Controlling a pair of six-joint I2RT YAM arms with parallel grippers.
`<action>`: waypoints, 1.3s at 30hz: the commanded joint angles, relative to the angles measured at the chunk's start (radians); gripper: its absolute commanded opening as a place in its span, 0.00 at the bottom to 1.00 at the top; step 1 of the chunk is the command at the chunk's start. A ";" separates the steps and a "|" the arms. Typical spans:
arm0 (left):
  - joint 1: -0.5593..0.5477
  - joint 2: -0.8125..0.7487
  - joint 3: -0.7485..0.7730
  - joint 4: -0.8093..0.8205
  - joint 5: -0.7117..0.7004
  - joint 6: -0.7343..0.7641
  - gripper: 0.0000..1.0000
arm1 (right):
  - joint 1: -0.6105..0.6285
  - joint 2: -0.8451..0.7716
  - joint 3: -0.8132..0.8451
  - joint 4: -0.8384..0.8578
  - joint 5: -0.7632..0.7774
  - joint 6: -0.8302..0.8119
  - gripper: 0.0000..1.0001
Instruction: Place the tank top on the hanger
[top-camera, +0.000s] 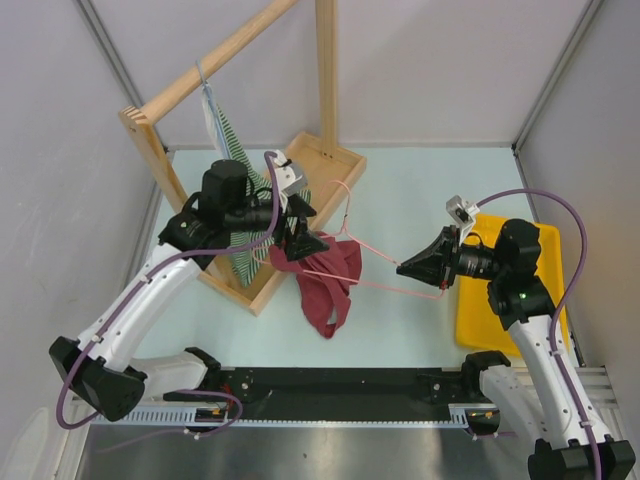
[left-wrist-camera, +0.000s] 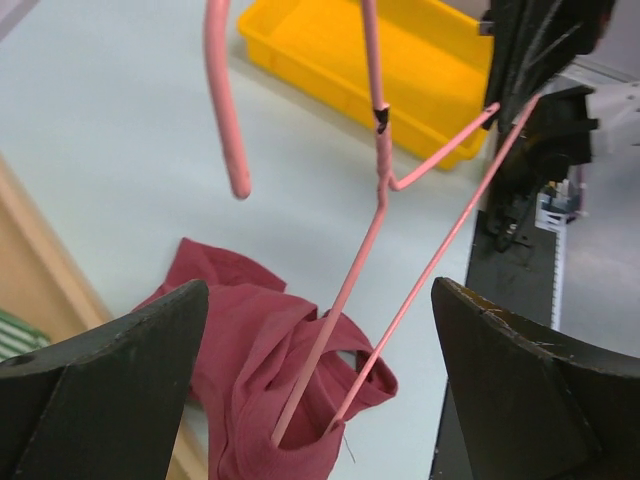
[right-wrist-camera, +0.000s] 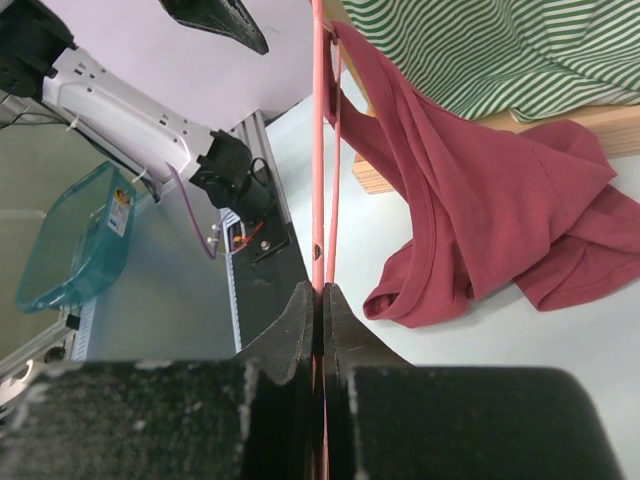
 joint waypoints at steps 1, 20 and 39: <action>0.001 0.013 -0.004 0.023 0.157 0.028 0.95 | 0.004 0.002 0.056 0.061 -0.069 0.005 0.00; -0.045 0.055 0.002 -0.022 0.320 0.037 0.03 | 0.013 0.014 0.085 0.067 -0.080 0.002 0.00; -0.111 0.067 0.006 0.000 0.061 0.025 0.00 | -0.060 0.028 0.277 -0.328 0.479 -0.137 0.75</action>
